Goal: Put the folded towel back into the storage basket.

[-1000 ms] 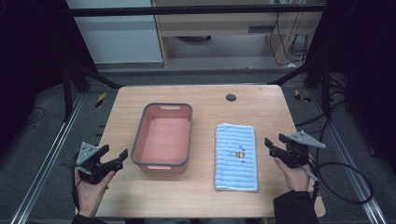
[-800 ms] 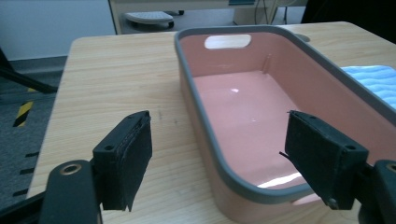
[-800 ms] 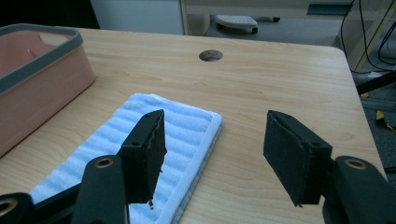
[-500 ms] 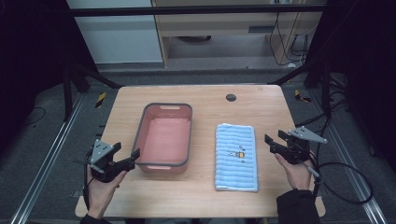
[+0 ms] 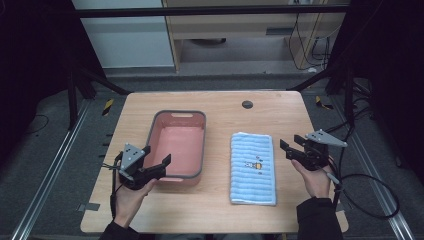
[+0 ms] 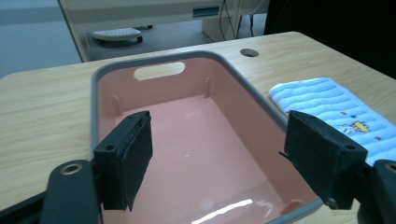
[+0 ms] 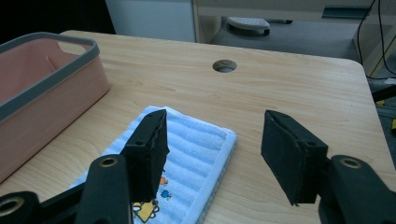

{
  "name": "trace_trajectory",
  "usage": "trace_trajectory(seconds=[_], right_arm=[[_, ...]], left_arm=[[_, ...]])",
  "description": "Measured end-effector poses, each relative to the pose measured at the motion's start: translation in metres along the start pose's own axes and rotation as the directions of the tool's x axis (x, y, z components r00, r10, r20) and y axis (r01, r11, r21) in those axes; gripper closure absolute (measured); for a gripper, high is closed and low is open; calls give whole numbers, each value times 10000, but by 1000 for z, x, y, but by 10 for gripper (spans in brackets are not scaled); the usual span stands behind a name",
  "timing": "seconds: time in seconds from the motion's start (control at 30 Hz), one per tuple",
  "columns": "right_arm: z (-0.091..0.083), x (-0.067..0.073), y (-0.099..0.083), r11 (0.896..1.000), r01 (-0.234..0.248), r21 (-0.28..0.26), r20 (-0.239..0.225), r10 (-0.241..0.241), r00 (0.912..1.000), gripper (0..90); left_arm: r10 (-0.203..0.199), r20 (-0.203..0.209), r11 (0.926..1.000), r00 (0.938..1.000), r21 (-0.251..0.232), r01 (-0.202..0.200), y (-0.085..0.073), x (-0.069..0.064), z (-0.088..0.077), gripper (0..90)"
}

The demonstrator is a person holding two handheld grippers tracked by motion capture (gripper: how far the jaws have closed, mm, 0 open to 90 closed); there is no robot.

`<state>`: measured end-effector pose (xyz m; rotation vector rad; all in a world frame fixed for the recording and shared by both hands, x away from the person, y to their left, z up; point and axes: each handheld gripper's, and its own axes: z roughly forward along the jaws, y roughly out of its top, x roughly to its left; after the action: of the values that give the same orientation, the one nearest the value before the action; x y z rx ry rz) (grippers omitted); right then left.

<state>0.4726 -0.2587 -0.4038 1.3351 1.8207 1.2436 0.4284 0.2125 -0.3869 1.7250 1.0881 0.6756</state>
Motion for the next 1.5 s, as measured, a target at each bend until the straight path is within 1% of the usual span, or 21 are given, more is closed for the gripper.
trace_trajectory(seconds=[0.03,0.07,0.13,0.17,0.2,0.27,0.3,0.4,0.5,0.6,0.77,0.93,0.97,1.03,1.07,1.1,1.13,1.27,1.33,1.47,1.5], right_arm=[[1,-1,0,10000,1,25,10,-1,10000,414],[1,-1,0,10000,1,25,10,-1,10000,414],[2,-1,0,10000,38,30,47,-39,10000,416],[2,-2,1,10000,47,68,30,-47,10000,415],[3,-2,1,10000,71,51,57,-71,10000,415],[3,-2,2,10000,51,77,33,-51,10000,415],[4,-2,3,9999,100,66,69,-100,9999,417],[5,-1,5,9999,122,74,44,-122,9999,427],[8,-2,8,10000,89,-1,-146,-89,9999,440],[10,-2,10,9999,105,87,-137,-104,9999,444],[17,-2,15,9996,261,106,-131,-259,9996,459],[21,-1,17,9992,379,152,-104,-377,9992,461],[23,0,17,9992,358,187,-139,-355,9993,462],[24,0,18,9992,362,183,-155,-359,9992,465],[27,0,18,9990,401,202,-149,-398,9991,469],[28,0,18,9990,385,236,-136,-382,9992,471],[30,0,18,9988,414,274,-115,-411,9991,473],[36,0,17,9983,478,336,-59,-476,9988,478],[40,-1,16,9978,485,444,-63,-483,9988,480],[45,-2,15,9969,551,558,25,-553,9985,482],[48,-3,14,9966,533,627,51,-537,9985,483]], left_arm=[[75,70,10000,9999,39,-75,2,-5,4,230],[75,70,10000,9999,39,-75,2,-5,4,231],[201,112,9997,9997,102,-202,3,-11,8,231],[228,185,9997,9996,109,-230,4,-17,12,232],[228,185,9997,9996,109,-230,4,-17,12,232],[225,301,9997,9993,126,-229,5,-23,16,233],[225,301,9997,9993,126,-229,5,-23,16,233],[196,394,9997,9990,128,-201,6,-28,20,238],[209,499,9997,9985,86,-213,6,-36,25,246],[265,544,9996,9982,125,-272,6,-39,26,253],[269,776,9994,9966,213,-286,5,-47,32,287],[300,933,9992,9952,234,-323,4,-55,37,291],[354,964,9989,9947,263,-381,3,-59,40,293],[378,975,9988,9945,277,-407,3,-60,41,295],[411,1047,9985,9937,325,-447,2,-65,43,298],[411,1047,9985,9937,325,-447,2,-65,43,299],[515,1097,9978,9926,356,-557,2,-70,45,301],[586,1273,9968,9901,461,-649,0,-80,51,308],[704,1324,9957,9887,498,-775,-1,-85,54,311],[709,1439,9952,9870,561,-797,-1,-90,58,317],[709,1519,9949,9859,608,-809,-2,-95,62,321]])
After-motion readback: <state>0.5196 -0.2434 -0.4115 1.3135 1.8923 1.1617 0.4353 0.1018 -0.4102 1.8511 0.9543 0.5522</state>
